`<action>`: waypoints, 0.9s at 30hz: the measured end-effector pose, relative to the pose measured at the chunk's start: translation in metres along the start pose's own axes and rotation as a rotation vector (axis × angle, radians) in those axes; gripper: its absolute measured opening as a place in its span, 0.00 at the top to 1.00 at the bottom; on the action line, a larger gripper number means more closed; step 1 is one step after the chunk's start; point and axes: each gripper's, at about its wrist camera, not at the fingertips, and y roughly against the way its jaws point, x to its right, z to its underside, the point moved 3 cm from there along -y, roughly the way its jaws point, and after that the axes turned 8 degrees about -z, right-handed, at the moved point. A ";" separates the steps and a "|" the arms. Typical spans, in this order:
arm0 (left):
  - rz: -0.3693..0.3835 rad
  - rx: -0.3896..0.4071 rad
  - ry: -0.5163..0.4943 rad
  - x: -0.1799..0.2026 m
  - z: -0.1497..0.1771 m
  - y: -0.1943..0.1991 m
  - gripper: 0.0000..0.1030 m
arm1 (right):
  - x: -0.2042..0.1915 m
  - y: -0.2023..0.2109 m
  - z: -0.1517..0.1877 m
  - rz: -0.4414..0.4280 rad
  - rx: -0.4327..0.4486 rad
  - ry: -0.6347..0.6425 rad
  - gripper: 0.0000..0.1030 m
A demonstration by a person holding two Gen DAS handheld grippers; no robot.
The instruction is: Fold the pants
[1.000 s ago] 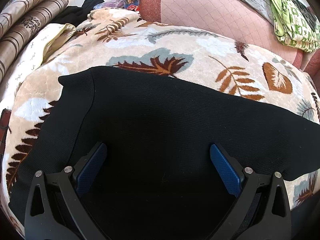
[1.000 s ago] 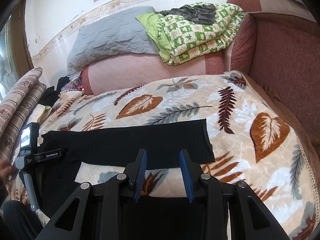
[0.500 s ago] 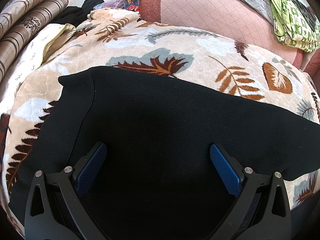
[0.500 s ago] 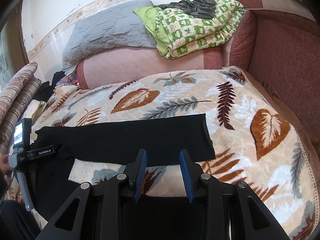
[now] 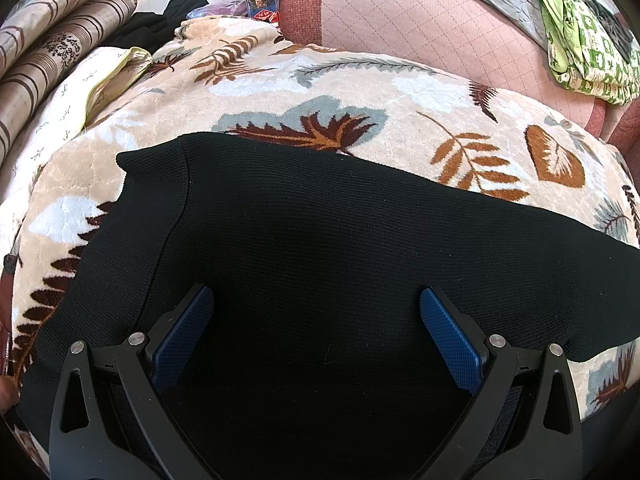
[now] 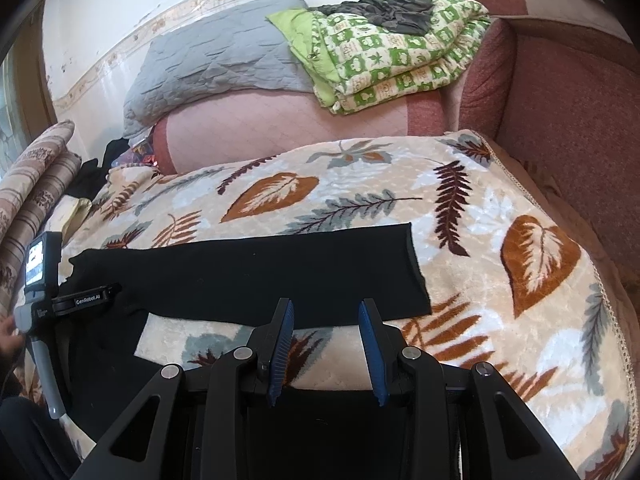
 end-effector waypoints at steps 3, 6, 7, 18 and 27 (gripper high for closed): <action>0.000 0.000 0.000 0.000 0.000 0.000 0.00 | 0.002 0.000 0.001 0.001 0.000 -0.006 0.69; 0.000 0.000 0.000 0.000 0.000 0.000 0.00 | 0.002 0.001 0.001 -0.002 -0.001 0.004 0.69; 0.000 0.000 0.000 0.000 0.000 0.000 0.00 | 0.001 0.000 0.002 -0.003 -0.001 0.006 0.69; 0.000 0.000 0.000 0.000 0.000 0.000 0.00 | 0.002 0.000 0.002 0.000 -0.003 -0.006 0.69; 0.001 0.000 0.001 0.000 0.000 0.000 0.00 | 0.002 0.000 0.002 0.001 -0.006 -0.010 0.69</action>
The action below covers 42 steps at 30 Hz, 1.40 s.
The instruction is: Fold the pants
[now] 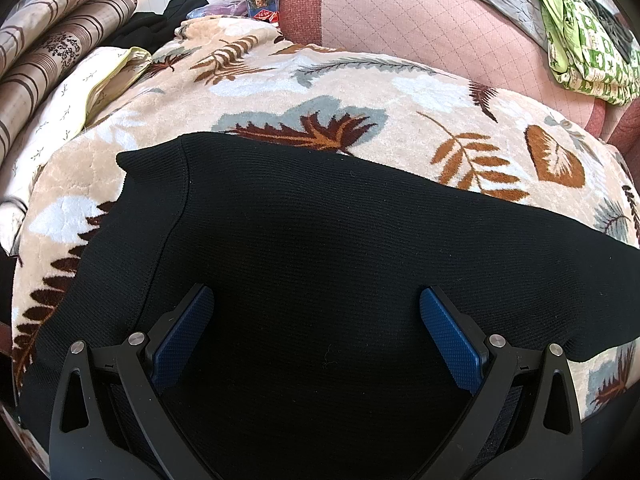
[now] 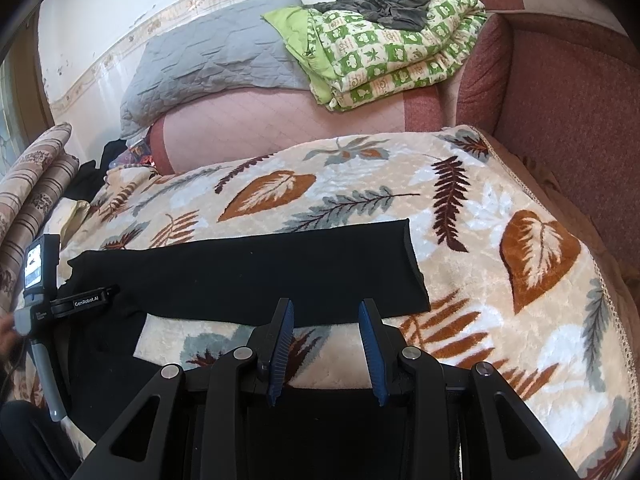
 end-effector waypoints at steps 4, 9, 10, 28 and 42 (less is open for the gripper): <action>0.000 0.000 0.000 0.000 0.000 0.000 0.00 | 0.003 -0.001 0.001 0.007 -0.005 -0.014 0.69; 0.000 0.000 0.000 0.000 0.000 0.000 0.00 | 0.006 -0.002 0.000 -0.001 -0.008 -0.036 0.69; 0.000 0.000 -0.001 0.000 0.000 0.000 0.00 | 0.004 -0.004 0.000 0.000 -0.013 -0.032 0.69; 0.000 0.000 0.000 0.000 0.000 0.000 0.00 | 0.004 -0.010 0.004 0.013 -0.042 -0.024 0.69; 0.000 0.000 0.000 0.000 0.000 0.000 0.00 | 0.005 -0.012 0.006 0.018 -0.060 -0.034 0.69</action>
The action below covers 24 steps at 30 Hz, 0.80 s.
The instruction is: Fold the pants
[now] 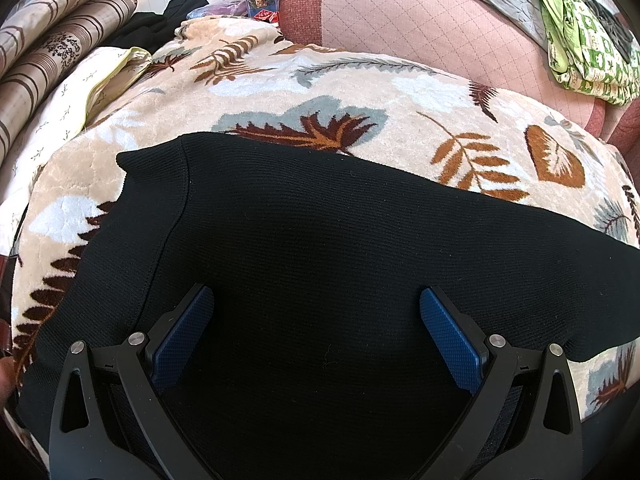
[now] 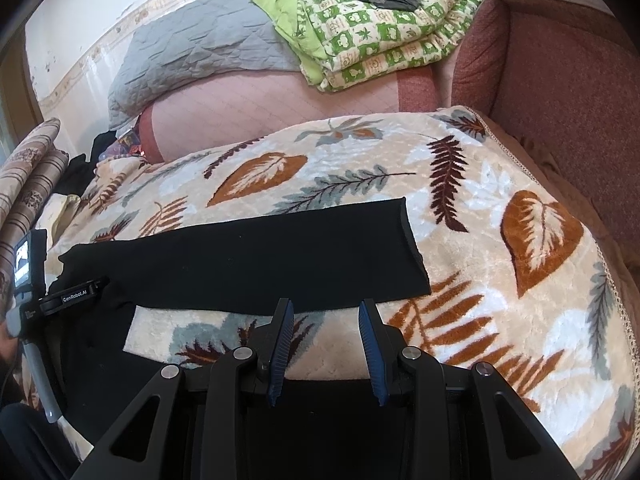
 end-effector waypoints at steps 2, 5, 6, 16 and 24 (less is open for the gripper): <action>0.000 0.000 0.000 0.000 0.000 0.000 0.00 | 0.000 0.000 -0.001 -0.002 0.000 0.000 0.69; 0.000 0.000 0.000 0.000 0.000 0.000 0.00 | 0.000 0.000 -0.001 -0.004 0.000 -0.001 0.69; 0.000 0.000 0.000 0.000 0.000 0.000 0.00 | 0.000 0.000 -0.001 -0.003 -0.001 0.001 0.69; 0.000 0.000 0.000 0.000 0.000 0.000 0.00 | 0.002 0.000 -0.001 0.001 -0.004 0.000 0.69; 0.000 0.000 0.000 0.000 0.000 0.000 0.00 | 0.002 -0.002 0.000 -0.001 -0.010 0.002 0.69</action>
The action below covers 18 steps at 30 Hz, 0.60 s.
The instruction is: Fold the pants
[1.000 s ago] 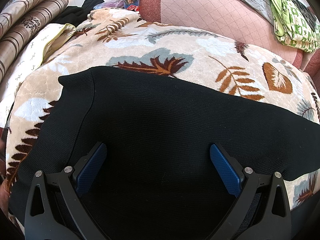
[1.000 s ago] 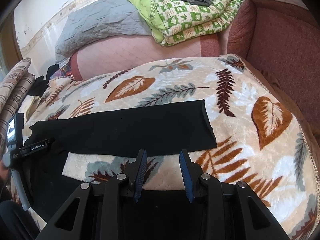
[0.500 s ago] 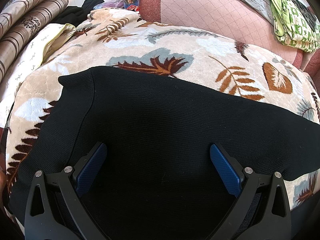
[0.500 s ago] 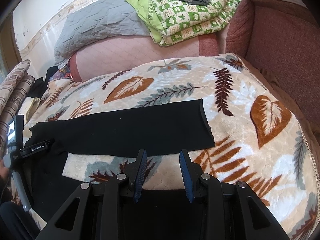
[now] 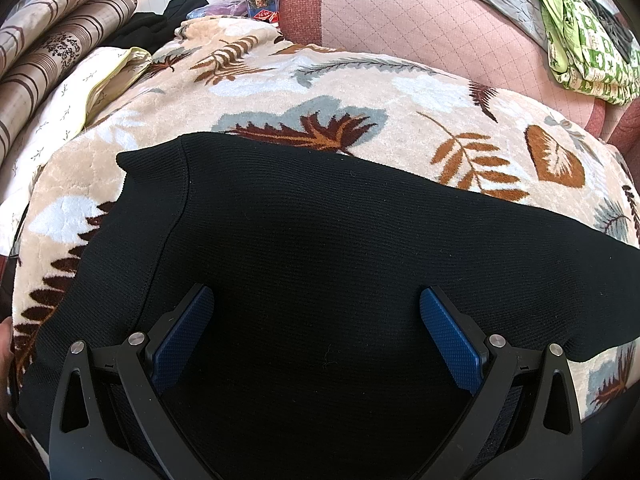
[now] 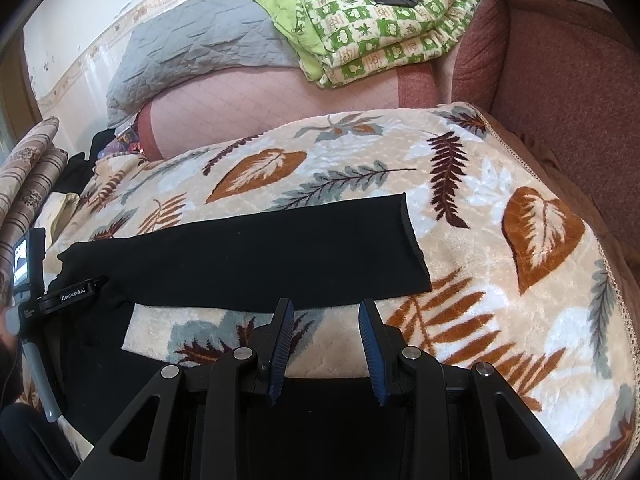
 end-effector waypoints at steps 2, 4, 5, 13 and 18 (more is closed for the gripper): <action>0.000 0.000 0.000 0.000 0.000 0.000 0.00 | 0.000 0.000 0.000 0.000 0.002 -0.001 0.69; 0.000 0.000 0.000 0.000 0.000 0.000 0.00 | 0.000 -0.001 0.000 -0.002 0.001 -0.005 0.69; 0.000 0.000 0.000 0.000 0.000 0.000 0.00 | 0.000 -0.001 0.000 -0.001 0.001 -0.004 0.69; 0.000 0.000 0.000 0.000 0.000 0.000 0.00 | -0.001 0.000 0.000 0.000 0.010 -0.010 0.69; 0.000 0.000 0.000 0.000 0.000 0.000 0.00 | -0.002 0.001 -0.001 -0.006 0.013 -0.013 0.69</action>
